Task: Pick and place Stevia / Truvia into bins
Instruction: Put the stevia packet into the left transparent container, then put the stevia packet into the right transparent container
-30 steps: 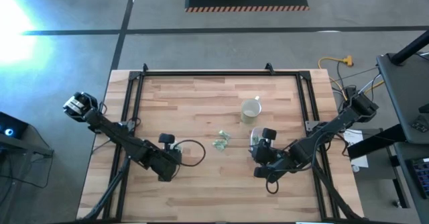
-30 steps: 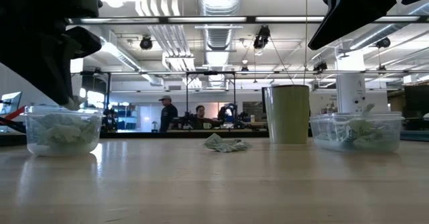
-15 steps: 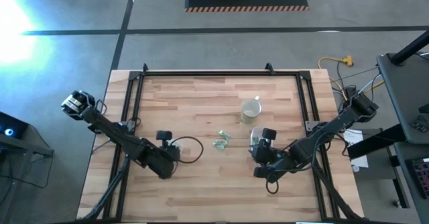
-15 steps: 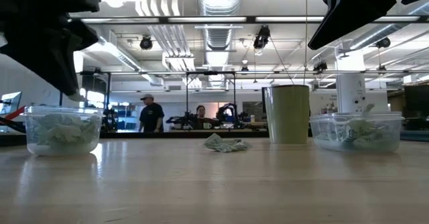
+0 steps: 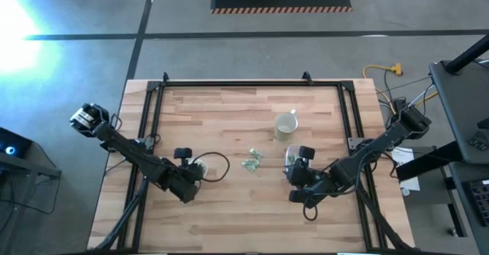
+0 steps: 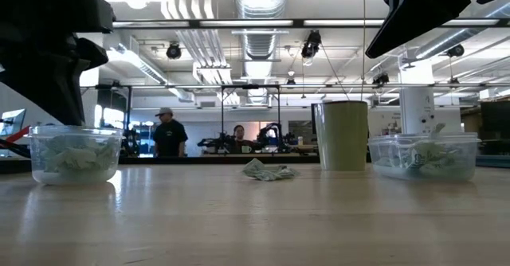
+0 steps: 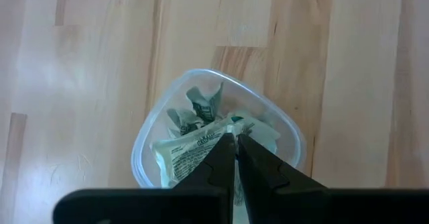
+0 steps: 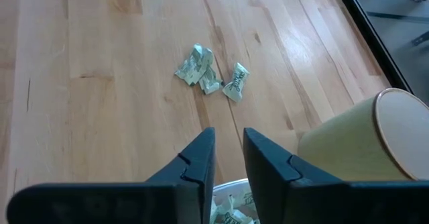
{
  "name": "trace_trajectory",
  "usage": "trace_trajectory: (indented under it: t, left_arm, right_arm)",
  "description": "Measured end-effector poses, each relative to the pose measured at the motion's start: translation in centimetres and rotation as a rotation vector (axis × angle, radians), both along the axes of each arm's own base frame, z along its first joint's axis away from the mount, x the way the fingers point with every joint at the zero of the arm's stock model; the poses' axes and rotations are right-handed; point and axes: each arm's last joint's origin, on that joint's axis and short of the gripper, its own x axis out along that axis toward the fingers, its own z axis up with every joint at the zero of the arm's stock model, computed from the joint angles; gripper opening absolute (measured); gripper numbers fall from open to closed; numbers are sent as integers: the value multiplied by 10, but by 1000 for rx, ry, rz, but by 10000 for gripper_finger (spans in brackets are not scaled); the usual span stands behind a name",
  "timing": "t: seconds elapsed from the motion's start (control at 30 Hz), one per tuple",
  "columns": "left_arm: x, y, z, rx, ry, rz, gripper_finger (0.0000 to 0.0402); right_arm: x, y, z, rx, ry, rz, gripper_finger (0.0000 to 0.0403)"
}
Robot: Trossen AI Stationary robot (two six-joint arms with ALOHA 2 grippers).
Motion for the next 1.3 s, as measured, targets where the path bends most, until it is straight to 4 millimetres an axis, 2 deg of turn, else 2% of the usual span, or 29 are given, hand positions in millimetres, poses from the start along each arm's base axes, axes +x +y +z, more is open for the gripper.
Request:
trace_trajectory:
  t: [0.13, 0.47, 0.6, 0.73, 0.93, 1.17, 1.3]
  left_arm:
    - [0, 0, -1, -3, -6, 0, 15]
    - [3, 0, -1, 17, -53, 11, 124]
    - [-1, 2, 2, 43, -15, 10, 149]
    - [-1, 3, 18, 61, -29, 39, 150]
    - [2, 2, 48, 161, -239, 77, 142]
    - [0, 5, 48, 238, -277, 97, 141]
    - [-1, 6, 44, 252, -261, 85, 141]
  right_arm:
    - [0, 0, 0, 0, -1, 0, 72]
    - [0, 0, 0, 1, -2, 0, 64]
    - [0, 0, 0, 2, -4, -1, 65]
    - [1, 0, 0, 5, -7, 0, 70]
    - [5, 3, -3, 18, -61, 36, 82]
    - [16, 7, -11, 1, -165, 206, 101]
    - [23, 1, -17, 40, -233, 301, 111]
